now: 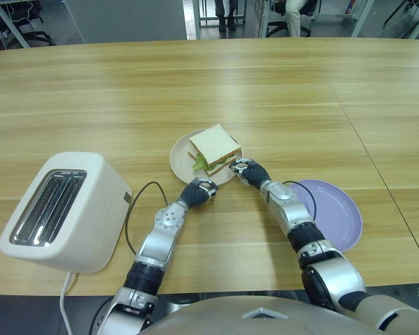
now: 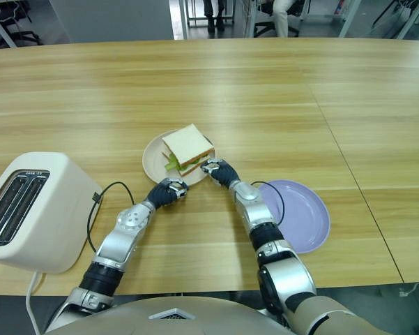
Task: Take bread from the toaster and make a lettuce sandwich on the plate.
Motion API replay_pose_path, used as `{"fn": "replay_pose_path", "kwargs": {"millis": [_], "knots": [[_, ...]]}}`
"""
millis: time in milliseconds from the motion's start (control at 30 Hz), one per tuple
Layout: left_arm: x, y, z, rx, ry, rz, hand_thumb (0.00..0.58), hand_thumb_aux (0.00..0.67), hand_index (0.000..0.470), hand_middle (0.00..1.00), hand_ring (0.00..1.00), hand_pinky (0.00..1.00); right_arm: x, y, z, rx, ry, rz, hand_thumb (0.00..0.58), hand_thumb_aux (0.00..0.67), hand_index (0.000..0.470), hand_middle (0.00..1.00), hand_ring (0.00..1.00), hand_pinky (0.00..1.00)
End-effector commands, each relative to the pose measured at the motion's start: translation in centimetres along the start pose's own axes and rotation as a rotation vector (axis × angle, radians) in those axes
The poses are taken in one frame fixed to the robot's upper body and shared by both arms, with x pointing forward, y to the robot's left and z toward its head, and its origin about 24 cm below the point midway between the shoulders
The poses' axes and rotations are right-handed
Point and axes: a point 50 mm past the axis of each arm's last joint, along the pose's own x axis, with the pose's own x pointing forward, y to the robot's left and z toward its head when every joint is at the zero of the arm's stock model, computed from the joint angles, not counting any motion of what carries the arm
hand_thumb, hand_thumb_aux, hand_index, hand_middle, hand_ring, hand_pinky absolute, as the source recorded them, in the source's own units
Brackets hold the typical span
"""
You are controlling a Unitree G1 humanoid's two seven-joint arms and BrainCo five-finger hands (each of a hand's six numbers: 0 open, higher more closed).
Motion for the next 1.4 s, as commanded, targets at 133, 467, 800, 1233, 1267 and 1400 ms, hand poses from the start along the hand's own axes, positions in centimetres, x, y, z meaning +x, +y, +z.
{"fn": "replay_pose_path", "kwargs": {"millis": [133,467,800,1233,1267,1400], "knots": [[0.5,0.1,-1.2,-0.023,0.026,0.03,0.58,0.67,0.46,1.0,1.0,1.0,0.0,-0.4,-2.3,0.032,0.089,-0.049,0.58,0.67,0.46,1.0,1.0,1.0],[-1.7,-0.7,-0.5,-0.044,-0.095,0.018,0.58,0.67,0.46,1.0,1.0,1.0,-1.1,0.1,-2.1,0.041,-0.014,-0.064,0.58,0.67,0.46,1.0,1.0,1.0],[-8.2,-3.2,1.3,-0.158,-0.352,0.025,0.0,0.0,0.0,0.0,0.0,0.0,-10.3,2.1,-2.9,-0.015,-0.193,-0.246,0.405,0.302,0.207,0.63,0.63,0.63],[-9.5,-0.4,3.4,-0.214,-0.573,0.457,0.0,0.0,0.0,0.0,0.0,0.0,-12.5,-0.9,1.0,-0.073,-0.431,-0.42,0.0,0.0,0.0,0.56,0.56,0.56],[-9.7,-0.2,3.2,-0.219,-0.564,0.487,0.0,0.0,0.0,0.0,0.0,0.0,-12.3,-1.0,1.1,-0.078,-0.439,-0.421,0.0,0.0,0.0,0.55,0.55,0.55],[-10.2,0.3,2.3,-0.229,-0.523,0.592,0.0,0.0,0.0,0.0,0.0,0.0,-11.9,-0.8,1.0,-0.1,-0.461,-0.411,0.0,0.0,0.0,0.49,0.49,0.49]]}}
